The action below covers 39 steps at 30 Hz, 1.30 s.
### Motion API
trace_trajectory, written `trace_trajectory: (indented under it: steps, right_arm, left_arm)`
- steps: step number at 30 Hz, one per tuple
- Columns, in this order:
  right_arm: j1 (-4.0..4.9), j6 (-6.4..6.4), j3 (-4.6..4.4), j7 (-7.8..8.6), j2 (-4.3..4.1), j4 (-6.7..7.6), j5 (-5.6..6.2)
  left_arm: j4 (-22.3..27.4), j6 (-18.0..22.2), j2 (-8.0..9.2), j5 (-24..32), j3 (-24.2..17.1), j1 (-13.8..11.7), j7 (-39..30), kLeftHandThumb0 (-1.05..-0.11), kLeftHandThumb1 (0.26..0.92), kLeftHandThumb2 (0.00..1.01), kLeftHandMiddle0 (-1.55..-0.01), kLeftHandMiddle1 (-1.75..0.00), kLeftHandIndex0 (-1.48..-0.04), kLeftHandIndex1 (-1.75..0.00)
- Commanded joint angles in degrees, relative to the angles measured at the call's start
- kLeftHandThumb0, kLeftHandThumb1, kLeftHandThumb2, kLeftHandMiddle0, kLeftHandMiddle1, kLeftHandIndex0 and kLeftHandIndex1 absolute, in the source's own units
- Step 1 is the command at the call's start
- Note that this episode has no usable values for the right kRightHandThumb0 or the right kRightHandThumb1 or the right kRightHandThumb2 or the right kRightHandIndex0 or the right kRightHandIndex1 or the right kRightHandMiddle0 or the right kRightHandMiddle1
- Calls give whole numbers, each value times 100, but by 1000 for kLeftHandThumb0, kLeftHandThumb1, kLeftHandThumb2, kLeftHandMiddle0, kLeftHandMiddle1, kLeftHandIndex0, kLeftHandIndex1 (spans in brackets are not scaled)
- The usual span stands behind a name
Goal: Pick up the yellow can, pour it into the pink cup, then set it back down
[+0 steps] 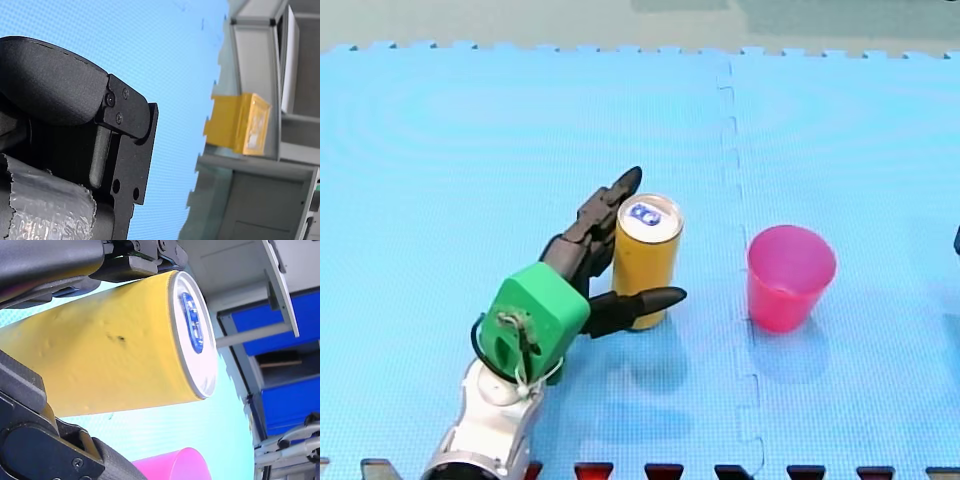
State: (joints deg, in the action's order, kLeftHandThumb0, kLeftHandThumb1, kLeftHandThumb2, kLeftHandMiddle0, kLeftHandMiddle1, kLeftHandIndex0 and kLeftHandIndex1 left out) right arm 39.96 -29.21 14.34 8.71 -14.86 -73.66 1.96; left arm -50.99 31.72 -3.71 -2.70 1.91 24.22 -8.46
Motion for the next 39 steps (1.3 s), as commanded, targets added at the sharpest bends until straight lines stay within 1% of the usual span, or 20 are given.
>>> trace_trajectory:
  steps: [1, 6, 13, 17, 21, 30, 36, 39]
  right_arm:
    - [3, -27, 5, -14, -41, -1, 12]
    - [12, -22, 21, 21, -49, -3, 30]
    - [45, -6, 43, 59, -56, -11, 47]
    - [52, -15, 68, 120, -54, -16, 76]
    - [59, -9, 70, 149, -68, -22, 79]
    - [66, -14, 49, 148, -97, -25, 53]
    - [55, -32, 40, 134, -76, -14, 51]
    - [46, -32, 29, 120, -65, -8, 47]
  left_arm:
    - [84, -78, 1, 49, -30, -34, 33, -741, 622, 2, -244, -11, -172, 0]
    - [195, -132, 1, 102, -48, -88, 69, -717, 627, 3, -263, -14, -173, -1]
    - [287, -84, 140, 171, -110, -217, -26, -705, 637, 4, -275, -12, -176, -1]
    - [123, -73, 255, 232, -196, -146, -85, -699, 639, 3, -286, -14, -178, -2]
    - [-35, -105, 344, 303, -274, -62, -195, -693, 640, 2, -292, -12, -181, -2]
    - [-148, -200, 332, 294, -261, 13, -217, -696, 642, 2, -290, -5, -181, -1]
    - [-296, -266, 328, 125, -154, 175, -155, -717, 649, 3, -291, -3, -187, -3]
    - [-385, -283, 345, -17, -85, 262, -66, -747, 661, 6, -301, -7, -202, -7]
